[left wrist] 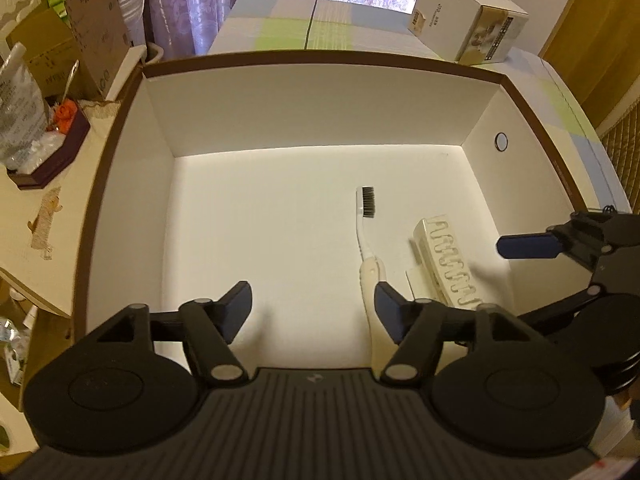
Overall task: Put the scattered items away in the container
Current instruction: 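Lower both items into the box and open both tools, then withdraw both tools from the box back toward the remaining items, then grasp the blue floss pick box with left tool while right tool grasps red candy packet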
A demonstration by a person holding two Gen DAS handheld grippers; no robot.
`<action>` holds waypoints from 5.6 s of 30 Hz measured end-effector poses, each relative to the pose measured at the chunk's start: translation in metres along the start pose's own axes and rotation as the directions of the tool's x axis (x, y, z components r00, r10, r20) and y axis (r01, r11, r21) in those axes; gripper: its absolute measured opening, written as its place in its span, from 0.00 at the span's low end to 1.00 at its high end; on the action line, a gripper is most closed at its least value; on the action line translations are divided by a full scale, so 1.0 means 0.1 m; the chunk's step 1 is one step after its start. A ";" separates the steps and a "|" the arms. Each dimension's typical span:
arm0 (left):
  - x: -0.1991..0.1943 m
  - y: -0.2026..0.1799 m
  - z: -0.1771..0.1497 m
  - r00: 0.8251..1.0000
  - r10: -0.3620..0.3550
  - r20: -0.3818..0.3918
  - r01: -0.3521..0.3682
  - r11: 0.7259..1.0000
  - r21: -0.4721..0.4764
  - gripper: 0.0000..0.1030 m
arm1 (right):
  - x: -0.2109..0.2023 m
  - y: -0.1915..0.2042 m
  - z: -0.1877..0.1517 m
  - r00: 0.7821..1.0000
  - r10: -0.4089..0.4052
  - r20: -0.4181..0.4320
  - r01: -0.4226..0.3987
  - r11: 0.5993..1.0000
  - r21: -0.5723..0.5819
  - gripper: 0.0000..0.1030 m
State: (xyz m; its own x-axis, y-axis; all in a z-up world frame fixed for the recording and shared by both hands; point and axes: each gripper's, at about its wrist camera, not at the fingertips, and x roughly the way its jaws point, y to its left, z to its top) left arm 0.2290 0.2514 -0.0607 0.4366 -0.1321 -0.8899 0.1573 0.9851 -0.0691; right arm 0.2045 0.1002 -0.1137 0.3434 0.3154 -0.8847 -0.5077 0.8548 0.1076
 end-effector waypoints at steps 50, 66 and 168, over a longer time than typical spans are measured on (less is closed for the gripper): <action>-0.93 -0.73 -0.59 0.988 0.087 0.129 -0.092 0.995 0.026 0.87 | -1.16 0.00 -0.79 0.981 -0.020 0.195 0.034 0.997 -0.070 0.98; -0.93 -1.24 -0.83 0.990 0.101 0.095 -0.102 0.995 0.004 0.87 | -1.41 -0.44 -1.29 0.979 -0.018 0.202 0.025 0.999 -0.035 0.98; 0.53 -3.13 -0.85 0.987 -0.105 -0.121 0.142 0.925 0.353 0.53 | -1.42 -2.76 -2.58 0.986 -0.161 0.033 0.151 0.965 0.214 0.56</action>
State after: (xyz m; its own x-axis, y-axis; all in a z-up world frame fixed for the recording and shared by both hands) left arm 0.1281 -0.0545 -0.1247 0.3071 -0.2210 -0.9257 0.5200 0.8536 -0.0313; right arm 0.0925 -0.2872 -0.1346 0.4463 0.1867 -0.8752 -0.2693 0.9607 0.0676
